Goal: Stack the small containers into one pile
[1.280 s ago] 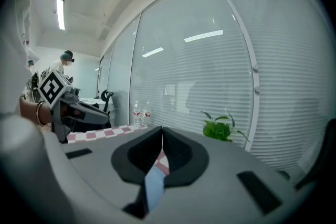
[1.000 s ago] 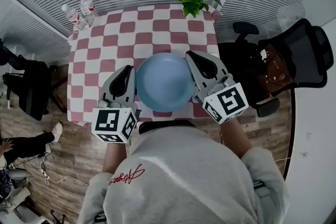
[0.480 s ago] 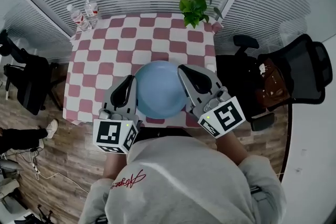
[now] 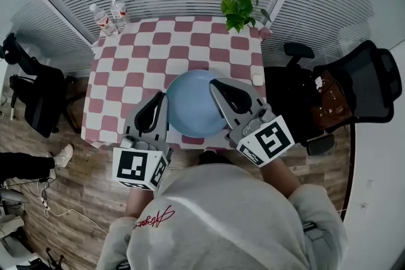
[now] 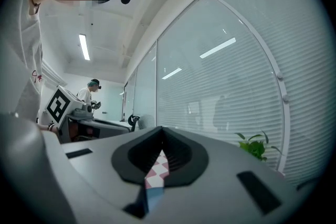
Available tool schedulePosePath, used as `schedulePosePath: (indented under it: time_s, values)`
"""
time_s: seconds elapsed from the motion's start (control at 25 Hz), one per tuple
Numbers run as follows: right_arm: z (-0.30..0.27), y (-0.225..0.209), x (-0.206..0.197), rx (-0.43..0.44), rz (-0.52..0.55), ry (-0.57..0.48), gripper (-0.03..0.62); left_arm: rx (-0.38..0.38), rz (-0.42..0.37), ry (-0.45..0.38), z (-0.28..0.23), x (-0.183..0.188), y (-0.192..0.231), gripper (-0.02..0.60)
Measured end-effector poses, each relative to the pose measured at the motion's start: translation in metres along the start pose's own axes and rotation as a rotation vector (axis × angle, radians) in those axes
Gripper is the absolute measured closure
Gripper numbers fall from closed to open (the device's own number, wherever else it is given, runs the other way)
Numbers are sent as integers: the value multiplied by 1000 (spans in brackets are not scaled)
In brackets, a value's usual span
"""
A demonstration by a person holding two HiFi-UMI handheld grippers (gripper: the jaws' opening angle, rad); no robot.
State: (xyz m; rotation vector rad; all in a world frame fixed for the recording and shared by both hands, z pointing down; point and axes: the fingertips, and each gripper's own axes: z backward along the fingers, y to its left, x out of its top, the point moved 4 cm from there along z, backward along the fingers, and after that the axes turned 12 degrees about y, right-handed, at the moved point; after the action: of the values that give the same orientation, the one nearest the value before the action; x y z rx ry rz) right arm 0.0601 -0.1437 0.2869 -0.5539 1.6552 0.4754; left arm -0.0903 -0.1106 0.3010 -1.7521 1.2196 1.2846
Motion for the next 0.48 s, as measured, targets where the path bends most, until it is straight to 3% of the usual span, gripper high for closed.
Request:
schedulePosePath:
  time_s: [0.48]
  values:
    - [23, 107, 20, -11, 4, -45, 583, 18, -13, -21, 106, -17, 16, 546]
